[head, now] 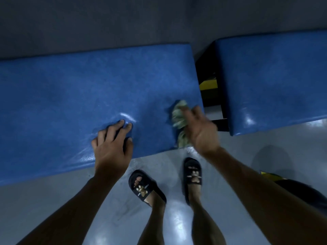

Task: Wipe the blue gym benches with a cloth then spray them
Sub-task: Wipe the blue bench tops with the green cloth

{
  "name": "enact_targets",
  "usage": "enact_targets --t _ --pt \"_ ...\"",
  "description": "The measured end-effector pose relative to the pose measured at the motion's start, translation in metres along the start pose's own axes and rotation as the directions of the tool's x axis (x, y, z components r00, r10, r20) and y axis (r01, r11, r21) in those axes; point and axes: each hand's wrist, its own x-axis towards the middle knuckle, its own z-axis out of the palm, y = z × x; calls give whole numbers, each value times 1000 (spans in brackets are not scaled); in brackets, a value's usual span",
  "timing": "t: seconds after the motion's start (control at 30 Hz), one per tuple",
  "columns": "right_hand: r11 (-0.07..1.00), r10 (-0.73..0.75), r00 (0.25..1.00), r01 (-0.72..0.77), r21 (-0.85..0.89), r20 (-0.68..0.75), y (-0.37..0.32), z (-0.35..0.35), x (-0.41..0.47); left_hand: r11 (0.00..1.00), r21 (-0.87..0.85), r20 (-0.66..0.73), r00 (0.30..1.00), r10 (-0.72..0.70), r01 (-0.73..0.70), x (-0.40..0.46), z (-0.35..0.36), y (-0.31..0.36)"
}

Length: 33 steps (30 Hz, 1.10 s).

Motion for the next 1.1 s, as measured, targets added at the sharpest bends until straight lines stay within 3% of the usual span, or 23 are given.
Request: enact_targets --t 0.1,0.13,0.2,0.23,0.3,0.37,0.43,0.5,0.57,0.67,0.73,0.77,0.83,0.9,0.93,0.97,1.0,1.07,1.1 --pt "906 421 902 -415 77 -92 21 -1 19 1000 8 -10 1000 -12 12 -1 2 0" --pt "876 481 870 -473 92 -108 13 5 23 1000 7 -13 1000 -15 15 -1 2 0" --pt "885 464 877 -454 102 -125 -19 21 25 1000 11 -12 1000 -12 12 0 3 0" --pt "917 394 913 -383 108 -110 -37 29 24 1000 19 -3 1000 -10 10 0 2 1" --pt "992 96 994 -90 90 -54 -71 41 15 999 48 25 999 -27 25 2 -1 3" --pt "959 -278 960 278 49 10 -77 41 16 997 67 89 995 -37 31 7 -8 4" --pt "900 -436 898 436 19 59 -50 32 34 1000 15 139 990 -20 18 18 -18 4" --pt "938 -341 938 344 -43 64 -9 19 53 997 -68 120 992 -24 32 33 -29 4" --pt "996 -84 996 85 -26 39 22 1 70 994 -98 90 995 -36 45 51 -35 3" --pt "965 262 965 -262 29 -18 8 4 78 999 -24 111 993 -34 37 80 -39 -4" --pt "947 316 948 -312 82 -46 -29 20 75 997 54 195 979 -66 56 95 -40 -9" --pt "964 251 968 -247 96 -29 -47 28 72 994 87 232 969 -88 69 100 -40 -10" --pt "997 -73 997 72 34 24 -65 37 66 989 117 272 955 -116 86 104 -39 -11" --pt "916 -399 915 401 -20 66 -47 33 78 990 100 279 952 -125 101 104 -37 -11" --pt "878 -470 880 474 -67 61 -29 26 91 990 90 276 953 -129 108 104 -36 -12" --pt "878 -462 886 463 -126 35 -8 19 105 989 86 272 952 -138 119 105 -35 -12" --pt "922 -362 932 360 -144 12 12 10 119 988 86 272 951 -146 127 105 -34 -13" --pt "998 1 1000 -1 -67 -3 43 -9 143 986 97 279 947 -156 134 107 -34 -12" --pt "984 178 984 -178 -24 -1 50 -11 148 985 107 283 945 -163 138 108 -34 -11"
